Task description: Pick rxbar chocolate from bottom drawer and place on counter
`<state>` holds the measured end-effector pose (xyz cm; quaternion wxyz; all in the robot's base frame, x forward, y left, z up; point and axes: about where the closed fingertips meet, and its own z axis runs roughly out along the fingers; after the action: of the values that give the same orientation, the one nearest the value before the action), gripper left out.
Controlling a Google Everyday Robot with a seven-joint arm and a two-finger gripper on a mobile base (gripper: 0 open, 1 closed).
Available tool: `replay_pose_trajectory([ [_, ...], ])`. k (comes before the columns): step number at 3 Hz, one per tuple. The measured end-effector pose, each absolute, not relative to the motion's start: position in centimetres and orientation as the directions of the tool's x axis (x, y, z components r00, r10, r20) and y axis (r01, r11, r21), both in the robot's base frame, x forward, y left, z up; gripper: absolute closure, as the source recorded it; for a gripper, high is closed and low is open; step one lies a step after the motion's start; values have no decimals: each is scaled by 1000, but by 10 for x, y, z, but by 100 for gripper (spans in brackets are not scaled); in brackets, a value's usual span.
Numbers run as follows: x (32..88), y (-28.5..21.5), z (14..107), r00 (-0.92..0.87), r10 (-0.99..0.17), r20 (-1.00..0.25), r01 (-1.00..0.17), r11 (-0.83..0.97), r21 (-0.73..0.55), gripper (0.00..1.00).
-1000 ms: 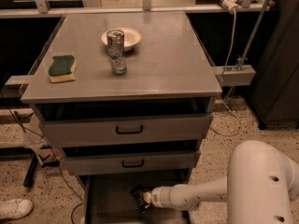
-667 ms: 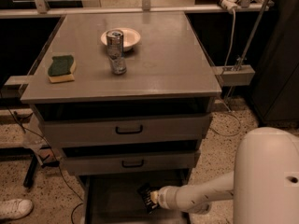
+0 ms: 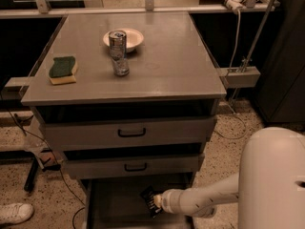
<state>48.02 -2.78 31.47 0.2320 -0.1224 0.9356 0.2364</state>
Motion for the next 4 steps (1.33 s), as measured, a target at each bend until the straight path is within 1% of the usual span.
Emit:
replay_pose_trajectory([
  [1, 475, -39, 339, -862, -112, -494, -322, 874, 363, 100],
  [2, 464, -66, 404, -845, -102, -525, -295, 908, 299, 100],
  [4, 461, -69, 423, -839, -94, -536, -293, 908, 299, 100],
])
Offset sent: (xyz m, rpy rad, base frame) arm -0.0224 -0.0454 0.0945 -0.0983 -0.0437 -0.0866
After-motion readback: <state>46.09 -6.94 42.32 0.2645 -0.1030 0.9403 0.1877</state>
